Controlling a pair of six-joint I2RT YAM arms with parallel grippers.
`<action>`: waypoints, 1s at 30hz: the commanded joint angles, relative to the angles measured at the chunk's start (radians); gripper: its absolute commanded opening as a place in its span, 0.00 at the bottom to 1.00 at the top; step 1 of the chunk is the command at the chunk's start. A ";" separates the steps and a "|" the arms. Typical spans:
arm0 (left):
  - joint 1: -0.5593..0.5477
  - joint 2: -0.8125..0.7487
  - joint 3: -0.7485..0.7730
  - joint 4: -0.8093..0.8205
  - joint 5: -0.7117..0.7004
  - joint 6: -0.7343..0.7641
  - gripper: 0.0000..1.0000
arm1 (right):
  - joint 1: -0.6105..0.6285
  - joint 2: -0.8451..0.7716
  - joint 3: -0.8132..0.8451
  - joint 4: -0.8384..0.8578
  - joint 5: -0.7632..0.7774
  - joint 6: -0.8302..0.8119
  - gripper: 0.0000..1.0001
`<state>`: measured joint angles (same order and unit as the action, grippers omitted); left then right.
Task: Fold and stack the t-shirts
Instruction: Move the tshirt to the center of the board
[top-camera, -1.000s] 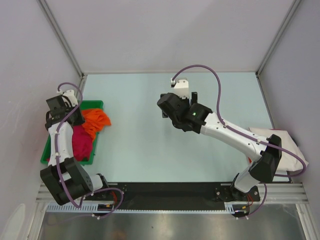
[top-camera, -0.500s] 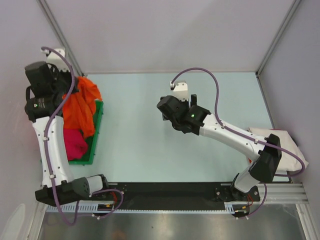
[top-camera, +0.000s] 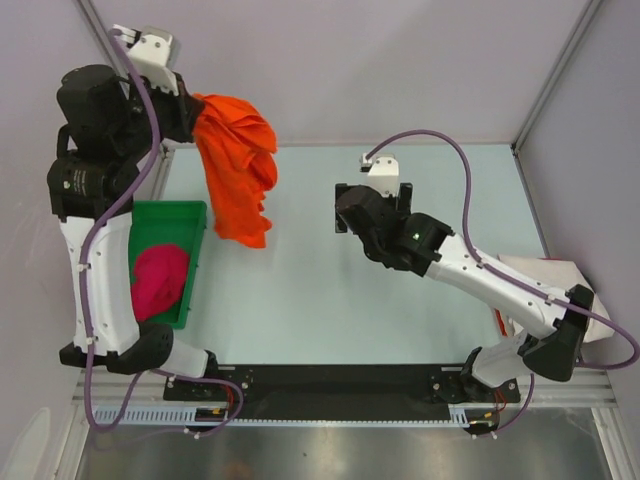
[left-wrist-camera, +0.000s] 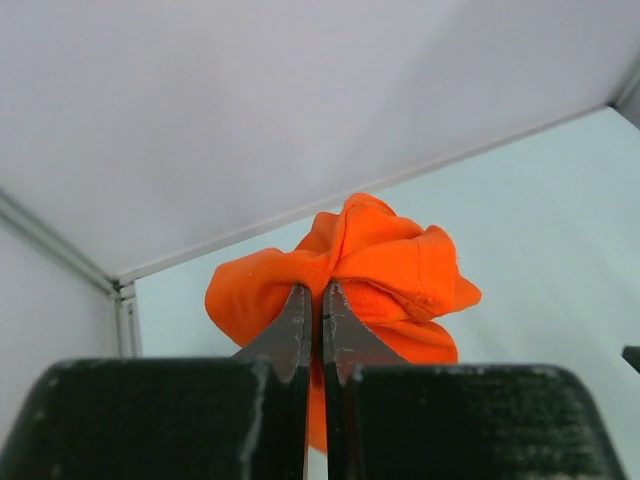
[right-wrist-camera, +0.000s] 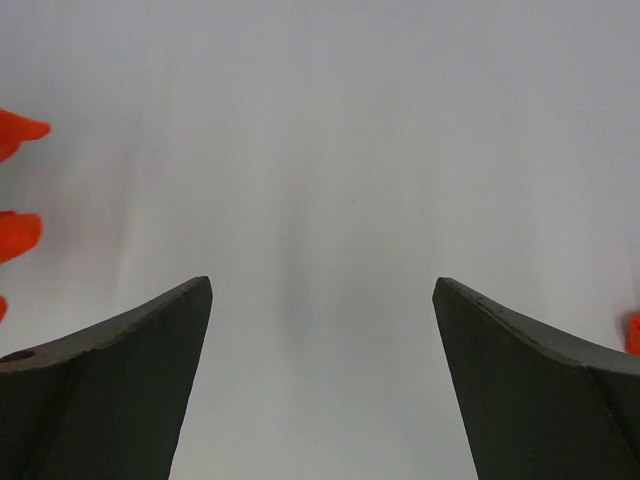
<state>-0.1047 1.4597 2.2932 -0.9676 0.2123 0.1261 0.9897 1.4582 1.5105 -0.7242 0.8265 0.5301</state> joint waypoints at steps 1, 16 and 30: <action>-0.098 -0.013 -0.004 0.013 0.045 0.052 0.00 | -0.003 -0.067 -0.024 -0.004 0.043 0.013 1.00; -0.277 0.083 -0.360 0.107 0.162 0.101 0.00 | -0.006 -0.213 -0.067 -0.109 0.111 0.057 1.00; -0.380 0.111 -0.506 0.173 0.012 0.098 0.56 | -0.006 -0.208 -0.061 -0.130 0.111 0.070 1.00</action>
<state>-0.4984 1.6844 1.8053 -0.8917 0.2722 0.2310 0.9859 1.2552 1.4376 -0.8566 0.9016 0.5804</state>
